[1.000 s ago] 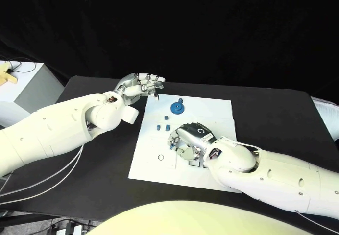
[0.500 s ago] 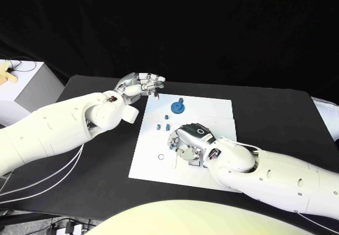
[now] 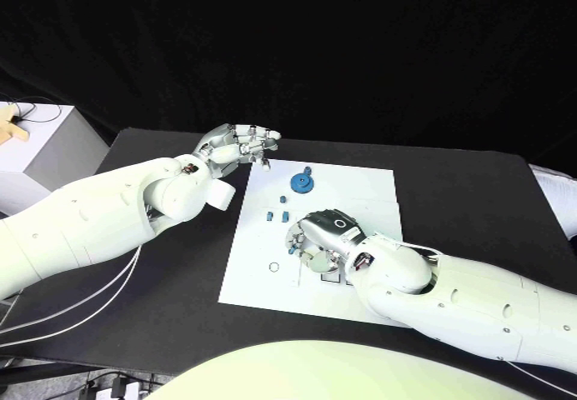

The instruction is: Assemble the parts on the task board

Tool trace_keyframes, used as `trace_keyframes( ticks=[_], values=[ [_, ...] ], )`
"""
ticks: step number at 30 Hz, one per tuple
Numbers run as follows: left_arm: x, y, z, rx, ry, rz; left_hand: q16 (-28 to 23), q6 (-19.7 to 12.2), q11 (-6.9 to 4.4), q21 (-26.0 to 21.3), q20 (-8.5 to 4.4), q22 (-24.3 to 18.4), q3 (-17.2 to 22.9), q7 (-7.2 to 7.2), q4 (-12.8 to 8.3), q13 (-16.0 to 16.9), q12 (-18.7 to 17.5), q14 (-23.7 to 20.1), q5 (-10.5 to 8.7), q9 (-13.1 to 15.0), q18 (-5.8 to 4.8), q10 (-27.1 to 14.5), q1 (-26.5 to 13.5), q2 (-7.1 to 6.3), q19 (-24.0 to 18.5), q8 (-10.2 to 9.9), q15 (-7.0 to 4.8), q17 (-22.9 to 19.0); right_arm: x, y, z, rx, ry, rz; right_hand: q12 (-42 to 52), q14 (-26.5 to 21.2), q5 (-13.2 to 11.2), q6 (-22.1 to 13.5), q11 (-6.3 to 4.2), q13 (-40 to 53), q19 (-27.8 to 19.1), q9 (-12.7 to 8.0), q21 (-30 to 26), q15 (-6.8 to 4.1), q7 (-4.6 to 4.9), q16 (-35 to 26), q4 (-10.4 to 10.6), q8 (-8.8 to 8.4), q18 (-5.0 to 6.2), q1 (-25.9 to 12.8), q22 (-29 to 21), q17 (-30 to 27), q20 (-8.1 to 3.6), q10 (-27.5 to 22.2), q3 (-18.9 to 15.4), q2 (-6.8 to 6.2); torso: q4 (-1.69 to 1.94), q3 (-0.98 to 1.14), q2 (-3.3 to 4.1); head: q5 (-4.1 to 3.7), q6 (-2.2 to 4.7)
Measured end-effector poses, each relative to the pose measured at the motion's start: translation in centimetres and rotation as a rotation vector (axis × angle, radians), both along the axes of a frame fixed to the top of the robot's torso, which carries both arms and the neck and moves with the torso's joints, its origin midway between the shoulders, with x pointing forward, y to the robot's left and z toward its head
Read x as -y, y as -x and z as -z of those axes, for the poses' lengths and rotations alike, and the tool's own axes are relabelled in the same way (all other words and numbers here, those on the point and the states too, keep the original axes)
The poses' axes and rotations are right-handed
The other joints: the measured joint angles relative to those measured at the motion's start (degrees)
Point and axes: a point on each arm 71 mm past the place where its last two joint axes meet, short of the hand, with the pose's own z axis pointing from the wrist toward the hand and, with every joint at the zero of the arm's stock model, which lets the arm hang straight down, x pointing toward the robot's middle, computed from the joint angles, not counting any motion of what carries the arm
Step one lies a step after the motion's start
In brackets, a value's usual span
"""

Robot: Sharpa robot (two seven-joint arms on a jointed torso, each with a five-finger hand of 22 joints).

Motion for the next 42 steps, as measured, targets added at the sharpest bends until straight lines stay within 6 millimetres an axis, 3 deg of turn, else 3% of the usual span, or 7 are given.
trace_keyframes(
  ticks=[12,19,29,31,34,38,42],
  values=[
    [0.03,0.01,0.01,-0.001,-0.001,0.003,0.0,0.0,0.0,0.0,0.0,0.0,0.0,0.0,0.0,0.0,0.0,0.0,0.0,0.0,0.0,0.0,0.0,0.0,0.0,0.0,0.0,0.0,-0.41,0.04,0.05,0.004,0.014,-0.014,0.06,0.01,0.0,0.06,0.0,-0.05,0.0,0.02,0.0,0.02,0.09,0.0,0.01,0.12,0.0,0.0,0.03,-0.1,0.0,0.0,-0.01,-0.01,-0.02,0.0,0.0,-0.07,0.0],
    [0.02,0.03,0.01,-0.003,-0.002,0.005,0.0,0.0,-0.22,-0.24,0.0,0.01,0.0,0.0,0.0,0.01,0.0,-0.22,0.0,0.0,0.0,-0.21,0.0,0.0,0.0,0.0,0.22,0.0,-0.53,0.06,0.36,-0.001,0.024,-0.033,-0.28,-0.13,0.78,-0.85,-1.14,-0.47,-0.87,0.65,-1.9,0.32,0.78,-1.03,0.1,-0.09,0.02,-2.39,-1.74,-2.43,0.21,-0.88,-0.77,-0.87,0.01,0.0,0.0,-0.05,0.0],
    [-0.01,0.04,0.03,-0.006,-0.004,0.007,0.0,0.0,-0.21,-0.23,0.0,0.01,0.0,0.0,0.0,0.01,0.0,-0.22,0.0,0.0,0.0,-0.21,0.0,0.0,0.0,0.0,0.22,0.0,-0.39,0.15,0.5,-0.004,0.017,-0.051,-0.4,-0.23,1.0,-2.45,0.32,-2.26,-2.08,0.73,-3.95,1.25,1.54,-1.33,0.1,-1.24,0.02,-4.5,-3.67,-3.3,1.24,-6.51,-0.77,-1.84,-0.02,-0.02,-0.01,0.03,0.0],
    [0.0,0.04,0.04,-0.006,-0.005,0.008,0.0,0.0,-0.21,-0.24,0.0,0.01,0.0,0.0,0.0,0.01,0.0,-0.22,0.0,0.01,0.0,-0.21,0.0,0.0,0.0,0.0,0.21,0.0,-0.27,0.2,0.59,-0.006,0.015,-0.051,-0.45,-0.51,1.01,-3.49,0.7,-2.97,-3.41,0.5,-6.92,1.97,1.92,-2.51,0.26,-2.11,0.01,-4.72,-6.76,-5.63,1.73,-9.56,-1.09,-2.97,-0.05,0.0,-0.03,0.03,0.0],
    [0.0,0.04,0.05,-0.007,-0.005,0.009,0.0,0.0,-0.21,-0.23,0.0,0.01,0.0,0.0,0.0,0.01,0.01,-0.22,0.0,0.01,0.0,-0.21,0.0,0.0,0.0,0.0,0.22,0.0,-0.22,0.32,0.66,-0.006,0.008,-0.054,-0.36,-2.5,1.0,-5.31,1.31,-3.99,-6.18,0.13,-13.05,2.77,2.72,-5.89,0.16,-3.33,1.49,-4.34,-12.97,-10.64,2.35,-13.62,-2.94,-3.35,-0.05,-0.01,-0.05,0.02,0.0],
    [0.0,0.04,0.07,-0.008,-0.006,0.01,0.0,0.0,-0.21,-0.23,0.21,-0.05,0.0,0.0,0.0,-0.07,0.0,-0.22,0.0,0.01,0.0,-0.21,0.0,0.0,0.21,0.0,0.21,0.0,0.13,0.19,0.71,-0.002,0.002,-0.044,0.23,-4.43,1.0,-7.21,1.86,-4.08,-8.31,-0.47,-18.27,3.16,2.75,-8.18,0.16,-4.9,2.33,-3.87,-17.97,-14.41,2.79,-16.92,-5.96,-3.77,-0.05,0.03,-0.05,-0.06,0.0],
    [0.0,0.04,0.08,-0.009,-0.006,0.011,0.0,0.0,-0.21,-0.23,0.21,-0.05,0.0,0.0,0.0,-0.06,0.01,-0.22,0.0,0.01,0.0,-0.21,0.0,0.0,0.21,0.0,0.21,0.0,0.31,0.15,0.68,0.002,-0.008,-0.036,1.43,-5.46,1.0,-8.69,2.11,-4.08,-9.13,-1.11,-21.85,3.36,2.69,-8.88,0.65,-6.54,3.13,-1.75,-21.18,-16.76,3.17,-19.52,-10.71,-2.4,-0.05,0.06,-0.05,-0.15,0.0]
  ],
)
